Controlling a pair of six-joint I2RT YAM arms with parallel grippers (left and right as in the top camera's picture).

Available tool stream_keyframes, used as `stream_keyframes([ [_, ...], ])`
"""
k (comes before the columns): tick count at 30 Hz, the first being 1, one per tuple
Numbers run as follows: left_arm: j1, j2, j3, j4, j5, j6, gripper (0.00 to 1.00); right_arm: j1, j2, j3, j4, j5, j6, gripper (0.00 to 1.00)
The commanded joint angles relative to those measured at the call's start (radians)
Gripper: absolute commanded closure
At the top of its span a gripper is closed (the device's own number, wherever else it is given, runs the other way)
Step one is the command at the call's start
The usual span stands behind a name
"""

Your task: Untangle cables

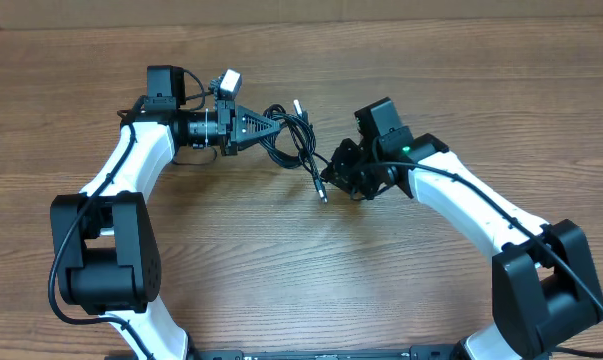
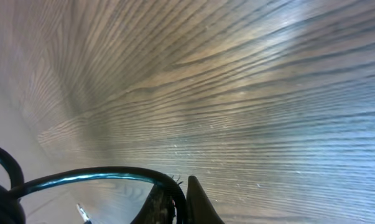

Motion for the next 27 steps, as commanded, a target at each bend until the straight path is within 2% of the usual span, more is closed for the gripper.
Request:
stream_keyframes([
  [1,0.055,-0.020,0.022,0.015,0.142,0.060,0.96,-0.063,0.034,-0.054,-0.130,0.221,-0.015,0.96],
  [5,0.055,-0.020,0.022,0.015,0.142,0.127,0.96,-0.063,0.034,-0.054,-0.209,0.265,-0.016,0.96],
  [10,0.054,-0.020,0.022,0.009,0.098,0.197,0.96,-0.055,0.034,-0.054,-0.251,0.122,-0.063,0.96],
  [19,0.012,-0.020,0.022,-0.079,-0.320,0.193,0.96,0.010,0.034,-0.054,-0.183,-0.220,-0.219,0.96],
  [22,-0.003,-0.020,0.022,-0.078,-0.456,0.151,0.96,0.046,0.034,-0.054,-0.183,-0.235,-0.221,0.96],
  [27,-0.022,-0.020,0.022,-0.080,-0.593,0.140,0.96,0.117,0.034,-0.054,-0.183,-0.238,-0.221,0.94],
])
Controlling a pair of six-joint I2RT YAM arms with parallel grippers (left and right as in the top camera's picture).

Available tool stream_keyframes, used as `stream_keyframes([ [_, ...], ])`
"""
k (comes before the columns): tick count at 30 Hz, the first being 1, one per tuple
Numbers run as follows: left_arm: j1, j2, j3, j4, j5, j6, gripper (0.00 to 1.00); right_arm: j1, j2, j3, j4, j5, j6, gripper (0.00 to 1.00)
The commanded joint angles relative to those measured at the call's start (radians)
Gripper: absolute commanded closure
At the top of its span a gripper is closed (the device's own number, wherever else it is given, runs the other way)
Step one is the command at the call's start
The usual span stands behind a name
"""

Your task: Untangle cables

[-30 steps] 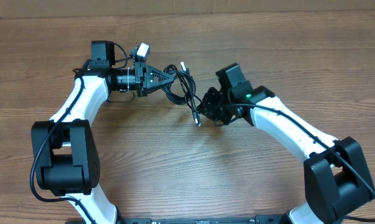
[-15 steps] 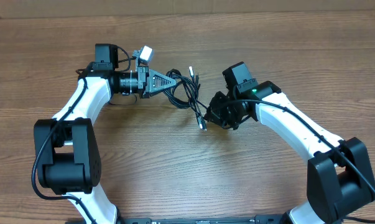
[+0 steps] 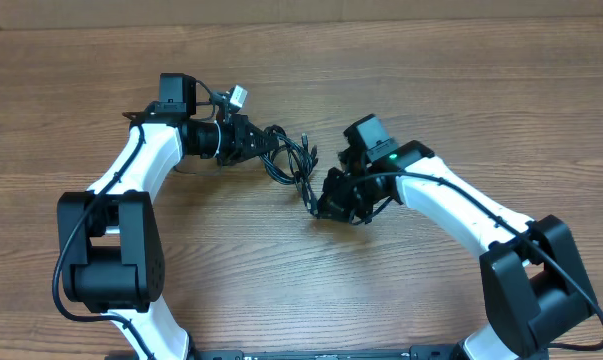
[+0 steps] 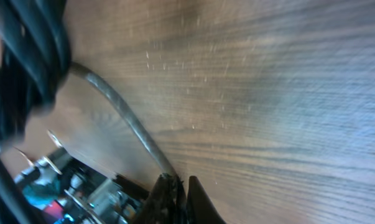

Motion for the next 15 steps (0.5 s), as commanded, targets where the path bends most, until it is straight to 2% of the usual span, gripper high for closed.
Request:
stream_keyframes([
  [1,0.008,-0.030,0.037,0.026,-0.211,0.010,0.96,0.060,0.013,-0.035,-0.032,-0.042,-0.035,0.91],
  [6,-0.005,-0.030,0.032,0.024,-0.214,0.126,0.96,0.051,0.013,-0.035,-0.036,-0.167,-0.125,0.89],
  [9,-0.006,-0.030,0.032,0.015,-0.203,0.190,0.96,0.026,0.013,-0.035,-0.027,-0.167,-0.127,0.81],
  [11,-0.006,-0.030,0.032,0.008,-0.190,0.220,0.96,0.008,0.013,-0.035,0.003,-0.185,-0.126,0.70],
  [12,-0.006,-0.030,0.032,0.004,-0.158,0.260,0.96,-0.008,0.013,-0.035,0.053,-0.220,-0.127,0.57],
  [15,-0.006,-0.030,0.032,0.000,-0.093,0.325,0.96,-0.032,0.013,-0.035,0.174,-0.288,-0.095,0.50],
])
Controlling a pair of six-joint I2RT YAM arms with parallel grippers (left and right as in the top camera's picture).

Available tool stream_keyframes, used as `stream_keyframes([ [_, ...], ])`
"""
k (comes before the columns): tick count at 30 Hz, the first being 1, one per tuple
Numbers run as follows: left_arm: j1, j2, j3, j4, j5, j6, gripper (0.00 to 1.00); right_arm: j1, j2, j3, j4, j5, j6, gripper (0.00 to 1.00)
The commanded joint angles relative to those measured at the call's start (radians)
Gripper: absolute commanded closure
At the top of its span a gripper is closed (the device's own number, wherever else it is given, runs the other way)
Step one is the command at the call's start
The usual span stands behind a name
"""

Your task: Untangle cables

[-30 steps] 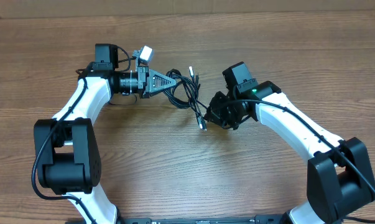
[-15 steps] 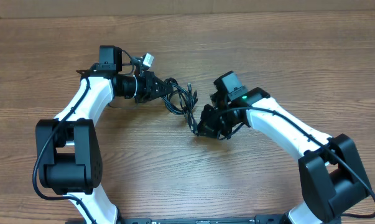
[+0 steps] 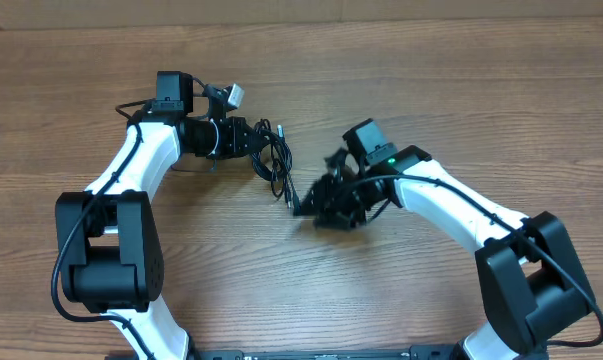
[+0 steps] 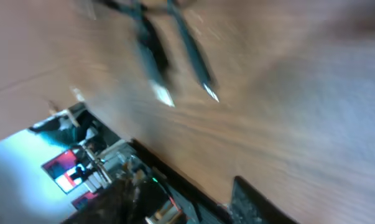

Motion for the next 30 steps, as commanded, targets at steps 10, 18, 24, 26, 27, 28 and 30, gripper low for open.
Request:
stream_keyframes([
  [10,-0.019,-0.030,0.023,-0.017,0.235,0.214,0.96,-0.006,0.001,0.001,0.233,-0.071,0.160,0.64],
  [18,-0.048,-0.030,0.023,-0.019,0.236,0.253,0.96,-0.006,0.001,0.001,0.337,0.052,0.257,0.74],
  [24,-0.060,-0.030,0.023,-0.021,0.236,0.270,0.96,-0.005,0.002,0.001,0.323,0.149,0.315,0.73],
  [26,-0.060,-0.030,0.023,-0.021,0.237,0.270,0.96,-0.005,0.002,0.001,0.320,0.161,0.322,0.73],
  [27,-0.060,-0.030,0.023,-0.021,0.237,0.270,0.96,-0.005,0.002,0.001,0.318,0.167,0.322,0.73],
  [28,-0.060,-0.030,0.023,-0.021,0.237,0.270,0.96,-0.004,0.002,0.001,0.317,0.174,0.322,0.73],
  [30,-0.060,-0.030,0.023,-0.021,0.238,0.269,0.95,0.002,0.002,0.001,0.304,0.217,0.336,0.73],
])
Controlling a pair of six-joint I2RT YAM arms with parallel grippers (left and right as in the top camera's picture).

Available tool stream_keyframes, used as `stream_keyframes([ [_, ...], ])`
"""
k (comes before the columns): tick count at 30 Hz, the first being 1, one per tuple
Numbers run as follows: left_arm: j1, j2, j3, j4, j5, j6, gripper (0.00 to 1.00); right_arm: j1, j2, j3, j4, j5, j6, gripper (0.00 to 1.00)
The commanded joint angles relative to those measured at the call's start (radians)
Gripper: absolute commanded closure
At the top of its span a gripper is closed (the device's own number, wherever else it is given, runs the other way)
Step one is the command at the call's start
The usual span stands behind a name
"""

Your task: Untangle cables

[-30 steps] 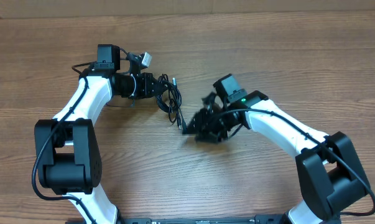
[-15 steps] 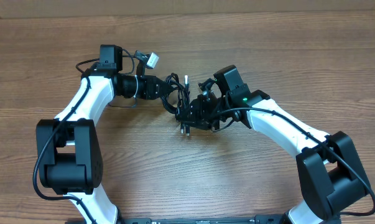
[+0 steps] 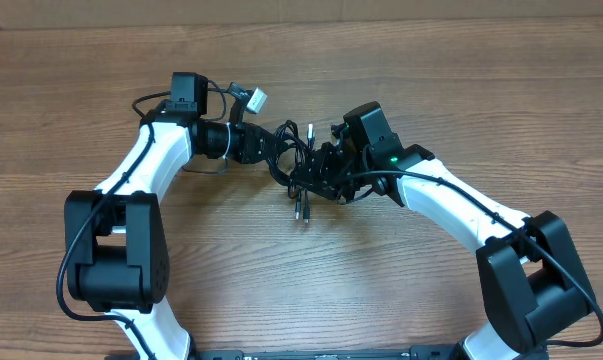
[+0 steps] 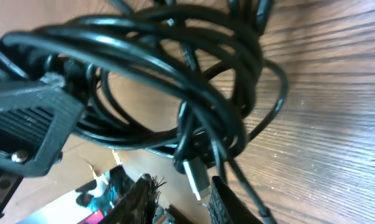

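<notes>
A tangled bundle of black cables [image 3: 293, 163] hangs at the table's middle. My left gripper [image 3: 275, 148] is shut on its left side, and one of its black fingers [image 4: 27, 118] shows in the right wrist view. Loops of the bundle [image 4: 193, 81] fill the upper part of that view. My right gripper [image 3: 311, 176] presses in from the right and stands open [image 4: 182, 190], with a cable plug [image 4: 196, 177] hanging between its fingertips. Two loose cable ends [image 3: 302, 209] point toward the front.
The wooden table [image 3: 451, 90] runs in every direction round the arms, with its back edge [image 3: 381, 22] along the top. A white connector [image 3: 254, 98] on a thin wire sticks up behind the left wrist.
My right gripper was open in front of the bundle and apart from it; it is now up against the bundle with a plug between its fingers. The left gripper and bundle have shifted right.
My right gripper was first shut on a cable to the right of the bundle held by the left gripper. It was then still shut on it, lower and nearer the left. Later it was open with the cable let go, and now sits at the bundle.
</notes>
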Motion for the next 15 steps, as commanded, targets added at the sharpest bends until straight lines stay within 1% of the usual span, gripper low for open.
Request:
stream_keyframes([
  [1,-0.007,-0.030,0.022,0.001,0.049,0.024,0.95,0.012,0.002,0.001,-0.014,0.085,0.036,0.73],
  [6,-0.007,-0.030,0.022,0.001,0.049,0.024,0.94,0.036,0.002,0.001,-0.012,0.154,0.090,0.73],
  [11,-0.007,-0.030,0.022,0.001,0.049,0.024,0.93,0.046,0.002,0.001,-0.001,0.158,0.090,0.73],
  [15,-0.008,-0.030,0.022,0.001,0.050,0.024,0.92,0.046,0.002,0.001,0.006,0.159,0.137,0.73],
])
